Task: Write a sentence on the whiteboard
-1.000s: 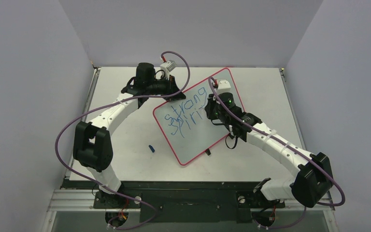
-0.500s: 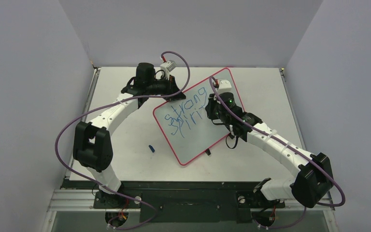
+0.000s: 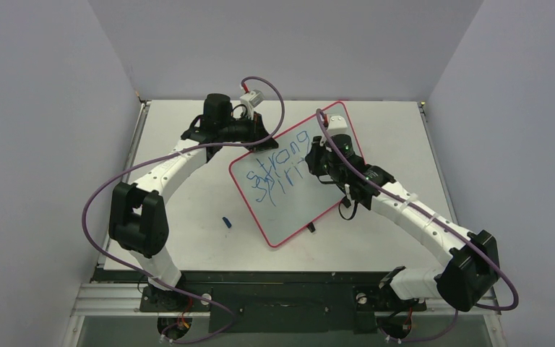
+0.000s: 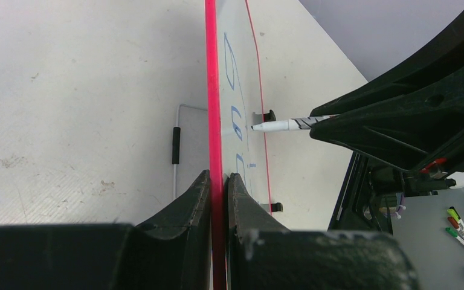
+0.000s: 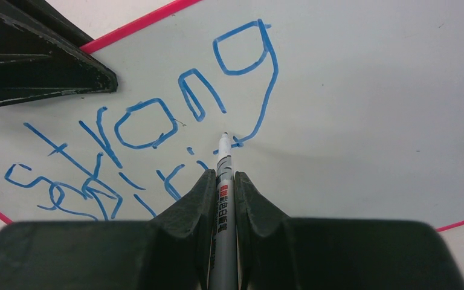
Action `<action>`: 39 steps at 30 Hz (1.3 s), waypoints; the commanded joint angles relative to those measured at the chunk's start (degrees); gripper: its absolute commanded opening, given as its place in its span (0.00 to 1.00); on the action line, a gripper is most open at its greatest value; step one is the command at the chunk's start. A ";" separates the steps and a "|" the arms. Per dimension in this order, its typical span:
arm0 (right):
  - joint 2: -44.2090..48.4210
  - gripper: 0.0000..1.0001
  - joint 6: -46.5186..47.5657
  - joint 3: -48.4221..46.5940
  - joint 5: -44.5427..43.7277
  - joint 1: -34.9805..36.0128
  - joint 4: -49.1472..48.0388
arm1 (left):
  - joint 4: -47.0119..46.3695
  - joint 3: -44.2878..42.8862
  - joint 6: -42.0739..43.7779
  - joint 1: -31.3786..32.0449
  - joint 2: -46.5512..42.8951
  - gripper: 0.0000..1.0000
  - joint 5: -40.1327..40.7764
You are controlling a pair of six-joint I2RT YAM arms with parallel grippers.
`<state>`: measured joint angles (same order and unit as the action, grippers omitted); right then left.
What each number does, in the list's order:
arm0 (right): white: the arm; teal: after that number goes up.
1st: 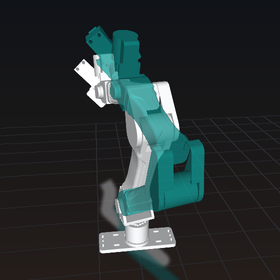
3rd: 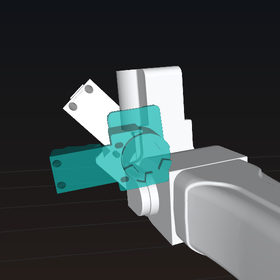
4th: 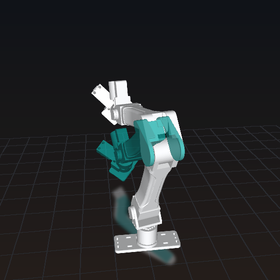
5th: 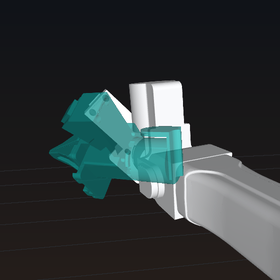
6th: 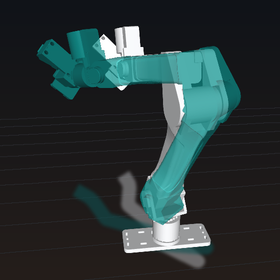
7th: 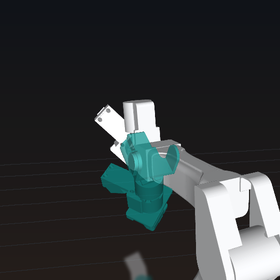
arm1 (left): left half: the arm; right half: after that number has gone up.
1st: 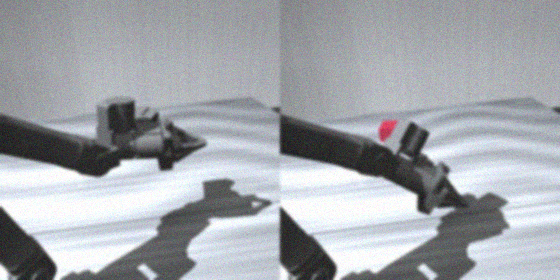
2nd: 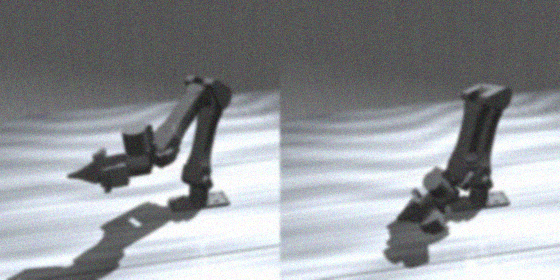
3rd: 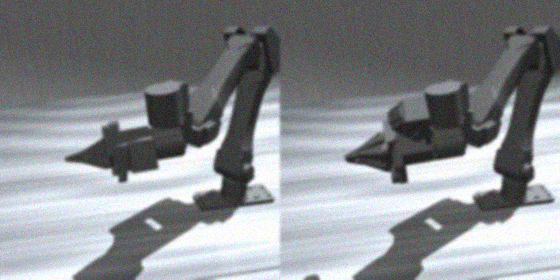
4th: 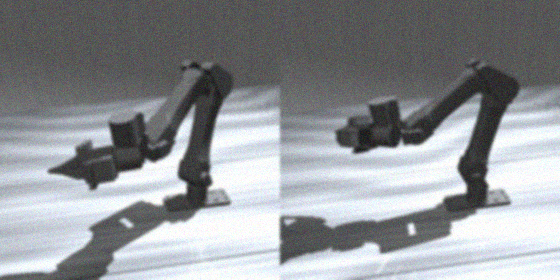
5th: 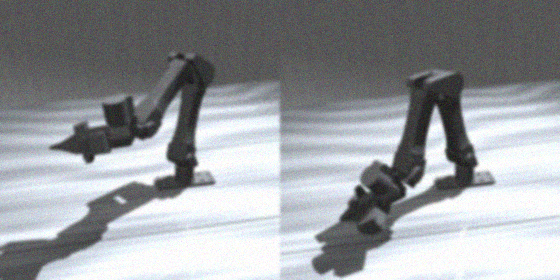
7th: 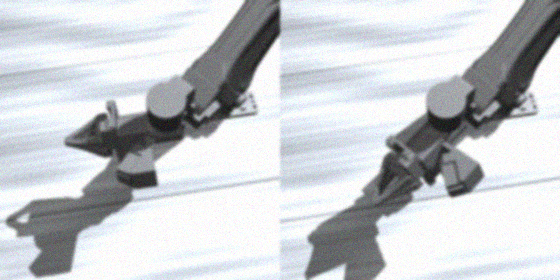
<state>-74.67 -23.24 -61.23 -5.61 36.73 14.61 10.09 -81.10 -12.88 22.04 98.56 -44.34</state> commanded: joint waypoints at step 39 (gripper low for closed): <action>2.68 0.00 -2.62 8.07 0.22 0.66 -2.77 | -1.39 -0.04 5.36 1.42 -3.52 0.00 -0.80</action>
<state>-73.23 -24.97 -55.70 -5.02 36.84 12.03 10.48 -80.93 -12.78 22.09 98.32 -43.44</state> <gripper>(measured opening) 0.098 0.069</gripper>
